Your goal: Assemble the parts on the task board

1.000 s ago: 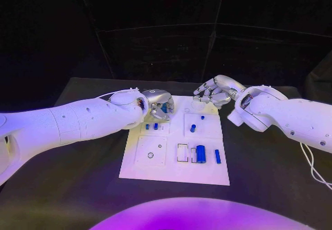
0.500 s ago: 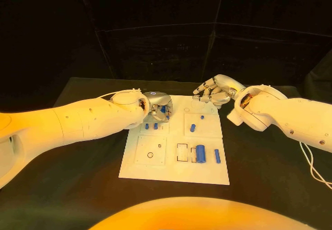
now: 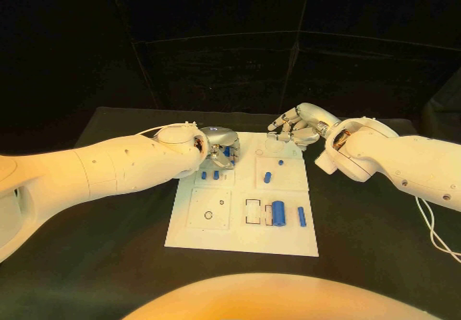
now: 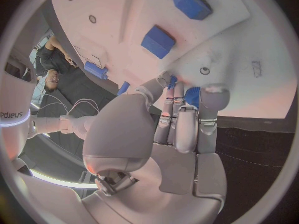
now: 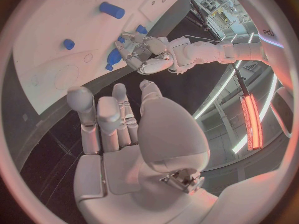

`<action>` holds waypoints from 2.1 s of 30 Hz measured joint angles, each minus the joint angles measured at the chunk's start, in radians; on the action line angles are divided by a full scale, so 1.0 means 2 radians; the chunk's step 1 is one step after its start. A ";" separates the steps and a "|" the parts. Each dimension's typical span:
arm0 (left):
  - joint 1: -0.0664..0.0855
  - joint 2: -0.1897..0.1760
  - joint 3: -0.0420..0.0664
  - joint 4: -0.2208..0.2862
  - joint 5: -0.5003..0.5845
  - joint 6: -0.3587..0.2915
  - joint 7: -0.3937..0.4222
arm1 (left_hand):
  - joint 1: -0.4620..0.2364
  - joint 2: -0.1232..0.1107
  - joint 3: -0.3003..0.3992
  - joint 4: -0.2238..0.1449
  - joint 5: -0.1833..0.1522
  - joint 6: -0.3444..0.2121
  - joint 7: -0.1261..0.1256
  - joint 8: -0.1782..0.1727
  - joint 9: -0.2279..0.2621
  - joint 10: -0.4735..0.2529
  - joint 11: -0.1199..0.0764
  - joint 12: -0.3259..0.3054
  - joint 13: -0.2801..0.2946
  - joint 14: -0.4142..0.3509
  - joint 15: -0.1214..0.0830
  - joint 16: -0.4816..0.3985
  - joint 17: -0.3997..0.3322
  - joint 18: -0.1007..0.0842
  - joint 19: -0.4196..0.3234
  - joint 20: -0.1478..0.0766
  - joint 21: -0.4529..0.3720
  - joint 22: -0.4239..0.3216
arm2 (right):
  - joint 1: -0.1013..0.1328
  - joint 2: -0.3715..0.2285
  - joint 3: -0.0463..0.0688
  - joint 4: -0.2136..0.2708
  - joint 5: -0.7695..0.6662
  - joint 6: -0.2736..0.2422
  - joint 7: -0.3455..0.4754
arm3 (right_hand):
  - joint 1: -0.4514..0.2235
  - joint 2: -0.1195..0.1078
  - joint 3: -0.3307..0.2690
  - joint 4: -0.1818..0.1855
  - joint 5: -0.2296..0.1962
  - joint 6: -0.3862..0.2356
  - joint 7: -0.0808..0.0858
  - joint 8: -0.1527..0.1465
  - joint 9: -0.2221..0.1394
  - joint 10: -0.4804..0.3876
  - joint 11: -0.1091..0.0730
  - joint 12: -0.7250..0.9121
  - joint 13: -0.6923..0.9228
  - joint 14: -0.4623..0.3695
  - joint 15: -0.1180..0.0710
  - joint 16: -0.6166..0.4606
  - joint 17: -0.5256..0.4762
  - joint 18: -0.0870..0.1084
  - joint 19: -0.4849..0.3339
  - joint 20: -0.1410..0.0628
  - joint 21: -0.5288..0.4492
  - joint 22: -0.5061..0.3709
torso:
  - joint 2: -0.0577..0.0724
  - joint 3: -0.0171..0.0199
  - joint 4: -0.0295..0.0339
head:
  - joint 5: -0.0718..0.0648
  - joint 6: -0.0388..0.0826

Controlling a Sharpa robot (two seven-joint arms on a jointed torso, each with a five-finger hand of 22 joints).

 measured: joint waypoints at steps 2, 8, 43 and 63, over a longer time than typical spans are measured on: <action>0.000 0.000 0.000 0.000 0.000 0.000 0.000 | 0.004 0.004 0.007 -0.002 0.000 0.008 -0.001 0.000 0.000 0.010 -0.002 0.000 -0.001 0.001 -0.002 0.002 0.001 0.000 0.001 -0.001 0.005 0.005 | 0.000 0.000 0.000 0.000 0.000 0.000 0.000 | 0.000 0.000 0.000 0.000 0.000 0.000 0.000 0.000 0.000 0.000 0.000 0.000 0.000 0.000 0.000 0.000 0.000 0.000 0.000 0.000 0.000 0.000 | 0.000 0.0000 0.0001 | 0.000 0.000; 0.000 -0.001 0.000 0.002 0.000 -0.003 0.000 | 0.013 0.013 0.028 -0.016 -0.004 0.022 -0.002 0.000 -0.002 0.028 -0.003 0.000 -0.003 0.000 -0.005 0.006 0.005 -0.008 0.004 -0.004 0.018 0.017 | 0.000 0.000 0.000 0.000 0.000 0.000 0.000 | 0.000 0.000 0.000 0.000 0.000 0.000 0.000 0.000 0.000 0.000 0.000 0.000 0.000 0.000 0.000 0.000 0.000 0.000 0.000 0.000 0.000 0.000 | 0.000 0.0000 0.0001 | 0.000 -0.001; -0.002 -0.080 0.030 0.057 0.004 -0.039 0.014 | 0.010 0.006 0.046 -0.022 -0.002 0.029 0.001 -0.013 -0.011 0.034 0.003 -0.017 -0.010 0.000 -0.005 0.006 0.001 -0.007 0.005 -0.005 0.033 0.035 | -0.002 0.004 0.000 -0.004 0.000 -0.001 0.001 | 0.002 0.002 0.001 0.001 0.000 0.000 0.000 0.000 0.000 0.000 0.000 0.000 0.000 0.000 0.000 0.000 0.000 0.000 0.000 0.000 0.000 0.000 | -0.001 -0.0005 0.0023 | 0.000 0.007; -0.004 -0.080 0.029 0.049 0.008 0.000 0.009 | 0.003 -0.001 0.046 -0.019 -0.003 0.031 0.003 -0.016 -0.013 0.044 -0.003 -0.023 -0.013 0.000 -0.005 0.006 -0.005 -0.007 0.005 -0.005 0.036 0.037 | -0.003 0.005 0.000 -0.005 0.000 -0.001 0.002 | 0.002 0.002 0.001 0.001 0.000 0.000 0.000 0.000 0.000 0.000 0.000 0.000 0.000 0.000 0.000 0.000 0.000 0.000 0.000 0.000 0.000 0.000 | -0.001 0.0000 0.0016 | 0.001 0.005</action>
